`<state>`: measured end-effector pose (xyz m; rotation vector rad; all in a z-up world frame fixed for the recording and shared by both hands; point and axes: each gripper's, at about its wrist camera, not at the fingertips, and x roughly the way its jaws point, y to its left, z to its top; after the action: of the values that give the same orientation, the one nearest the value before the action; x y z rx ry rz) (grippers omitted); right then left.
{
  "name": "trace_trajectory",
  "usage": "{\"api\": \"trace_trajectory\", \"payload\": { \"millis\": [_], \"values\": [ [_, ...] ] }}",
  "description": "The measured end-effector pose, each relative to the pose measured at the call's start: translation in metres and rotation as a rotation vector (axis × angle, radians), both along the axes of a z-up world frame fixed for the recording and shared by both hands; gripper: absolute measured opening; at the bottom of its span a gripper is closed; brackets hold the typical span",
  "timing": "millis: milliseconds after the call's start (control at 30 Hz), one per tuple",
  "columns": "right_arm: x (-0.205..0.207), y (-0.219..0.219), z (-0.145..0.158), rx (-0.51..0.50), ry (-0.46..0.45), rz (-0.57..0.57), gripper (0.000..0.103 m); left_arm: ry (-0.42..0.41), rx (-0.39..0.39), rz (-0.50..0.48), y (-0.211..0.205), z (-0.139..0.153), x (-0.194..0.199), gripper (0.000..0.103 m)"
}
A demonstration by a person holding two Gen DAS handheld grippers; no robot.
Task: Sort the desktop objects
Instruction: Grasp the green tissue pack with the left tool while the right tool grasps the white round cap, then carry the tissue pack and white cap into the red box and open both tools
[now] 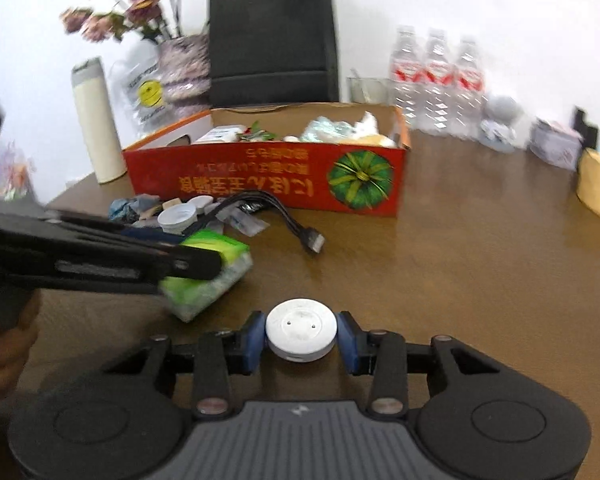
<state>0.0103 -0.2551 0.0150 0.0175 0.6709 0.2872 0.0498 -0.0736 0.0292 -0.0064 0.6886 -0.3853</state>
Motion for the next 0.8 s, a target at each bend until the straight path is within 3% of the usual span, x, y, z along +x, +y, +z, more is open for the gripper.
{"api": "trace_trajectory", "payload": {
  "millis": [167, 267, 333, 367, 467, 500, 533, 600, 700, 800],
  "values": [
    [-0.026, -0.002, 0.007, 0.026, -0.018, 0.020, 0.038, -0.003, 0.041, 0.051, 0.019, 0.001, -0.048, 0.041],
    [-0.038, 0.008, 0.007, 0.043, -0.024, 0.049, 0.038, -0.002, 0.079, 0.122, 0.027, -0.002, -0.076, 0.048],
    [-0.047, 0.017, 0.009, 0.031, -0.044, 0.067, 0.038, -0.019, 0.116, 0.136, 0.026, -0.005, -0.087, 0.077],
    [-0.051, 0.019, 0.010, 0.032, -0.052, 0.071, 0.038, -0.030, 0.127, 0.144, 0.024, -0.006, -0.090, 0.080],
    [-0.067, 0.021, 0.017, 0.036, -0.070, 0.079, 0.038, -0.022, 0.190, 0.135, 0.015, -0.013, -0.086, 0.070],
    [-0.072, 0.020, 0.019, 0.034, -0.078, 0.076, 0.038, -0.011, 0.204, 0.144, 0.015, -0.017, -0.085, 0.060],
    [-0.077, 0.018, 0.021, 0.034, -0.086, 0.072, 0.038, -0.013, 0.169, 0.153, 0.018, -0.018, -0.084, 0.046],
    [-0.085, 0.013, 0.024, 0.033, -0.093, 0.057, 0.038, 0.008, 0.124, 0.189, 0.022, -0.013, -0.088, 0.046],
    [-0.094, 0.006, 0.025, 0.059, -0.119, 0.027, 0.038, -0.093, 0.091, 0.196, 0.025, 0.004, -0.114, 0.046],
    [-0.100, 0.007, 0.025, 0.068, -0.157, 0.026, 0.038, -0.194, 0.089, 0.263, 0.027, 0.017, -0.139, 0.046]
  ]
}}
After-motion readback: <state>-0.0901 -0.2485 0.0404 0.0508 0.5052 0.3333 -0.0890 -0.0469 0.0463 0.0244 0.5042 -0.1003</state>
